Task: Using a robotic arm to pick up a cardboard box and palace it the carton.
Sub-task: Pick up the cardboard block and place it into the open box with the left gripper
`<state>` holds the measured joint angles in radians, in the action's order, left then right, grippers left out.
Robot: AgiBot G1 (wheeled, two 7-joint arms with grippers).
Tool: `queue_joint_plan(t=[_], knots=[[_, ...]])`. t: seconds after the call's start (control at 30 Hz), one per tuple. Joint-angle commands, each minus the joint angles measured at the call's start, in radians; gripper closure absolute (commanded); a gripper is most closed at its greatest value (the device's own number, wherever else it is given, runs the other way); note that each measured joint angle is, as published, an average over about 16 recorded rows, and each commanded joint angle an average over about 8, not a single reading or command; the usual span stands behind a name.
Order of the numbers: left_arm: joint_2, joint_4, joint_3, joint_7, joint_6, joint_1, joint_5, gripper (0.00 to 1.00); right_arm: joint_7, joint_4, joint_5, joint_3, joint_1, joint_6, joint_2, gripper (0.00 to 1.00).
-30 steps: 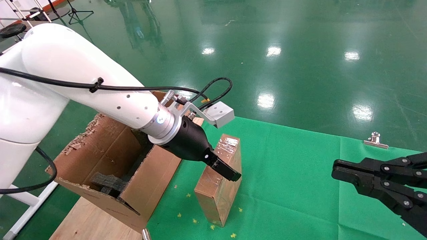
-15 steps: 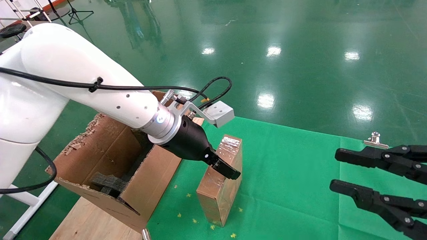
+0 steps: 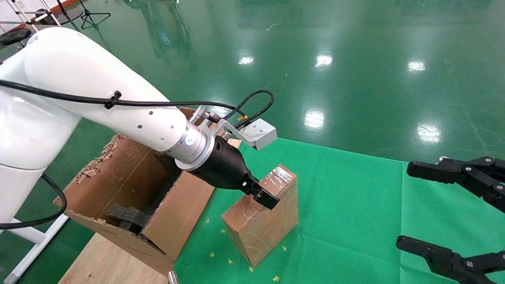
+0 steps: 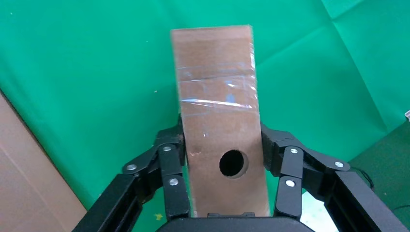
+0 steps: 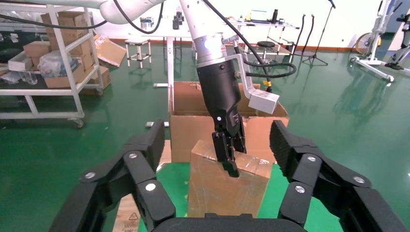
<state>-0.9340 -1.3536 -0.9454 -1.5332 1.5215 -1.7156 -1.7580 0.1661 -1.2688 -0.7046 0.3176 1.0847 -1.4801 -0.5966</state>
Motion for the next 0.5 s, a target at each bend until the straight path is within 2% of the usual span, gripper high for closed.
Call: queue_joint_plan(t=[0.03,0.13,0.27,0.5], knots=[[0.0,-0.001,-0.001,-0.003,0.001,0.001,0.0,1.0,0.0,0.0,0.0,0.0,0.0,0.0,0.0,0.0],[0.001,0.005,0.002,0.015,-0.002,-0.005,0.001,1.0,0.0,0.0,0.0,0.0,0.0,0.0,0.0,0.0],[0.03,0.014,0.023,0.095,-0.015,-0.035,0.017,1.0,0.0,0.0,0.0,0.0,0.0,0.0,0.0,0.0],[0.169,0.065,0.108,0.302,-0.032,-0.133,0.074,1.0,0.0,0.0,0.0,0.0,0.0,0.0,0.0,0.0]])
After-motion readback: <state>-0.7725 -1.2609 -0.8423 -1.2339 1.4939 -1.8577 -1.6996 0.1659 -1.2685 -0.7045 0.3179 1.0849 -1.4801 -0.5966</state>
